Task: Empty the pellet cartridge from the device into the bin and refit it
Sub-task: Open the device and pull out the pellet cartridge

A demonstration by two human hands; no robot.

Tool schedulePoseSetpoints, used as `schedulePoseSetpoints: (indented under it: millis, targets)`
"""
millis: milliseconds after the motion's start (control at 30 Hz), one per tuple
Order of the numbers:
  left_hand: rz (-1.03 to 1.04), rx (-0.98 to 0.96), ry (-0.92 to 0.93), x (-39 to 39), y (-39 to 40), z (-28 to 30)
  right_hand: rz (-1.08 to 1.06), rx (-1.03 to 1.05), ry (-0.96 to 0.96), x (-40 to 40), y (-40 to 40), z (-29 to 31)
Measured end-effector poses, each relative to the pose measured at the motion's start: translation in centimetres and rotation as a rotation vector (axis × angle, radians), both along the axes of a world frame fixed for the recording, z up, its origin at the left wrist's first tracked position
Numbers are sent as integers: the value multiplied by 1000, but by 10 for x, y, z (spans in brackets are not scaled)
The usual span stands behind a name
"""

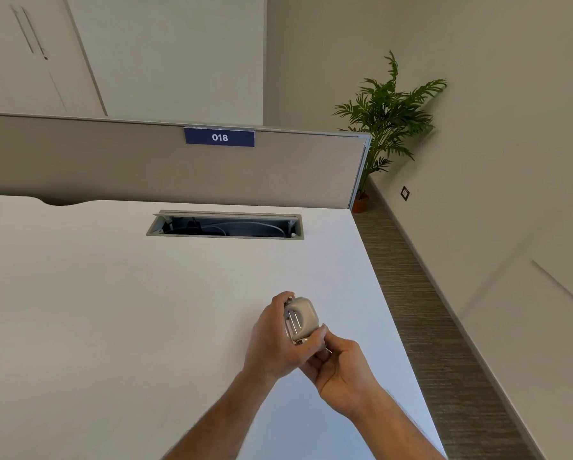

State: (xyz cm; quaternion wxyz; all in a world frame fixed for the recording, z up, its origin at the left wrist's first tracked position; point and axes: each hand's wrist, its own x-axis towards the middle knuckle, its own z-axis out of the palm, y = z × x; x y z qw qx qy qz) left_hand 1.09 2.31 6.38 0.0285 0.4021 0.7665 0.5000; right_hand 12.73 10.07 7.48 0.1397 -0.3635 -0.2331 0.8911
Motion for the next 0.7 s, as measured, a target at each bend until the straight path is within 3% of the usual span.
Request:
schedulePoseSetpoints:
  millis: [700]
  targets:
    - [-59, 16, -18, -3, -1, 6, 30, -64, 19, -3, 3, 13]
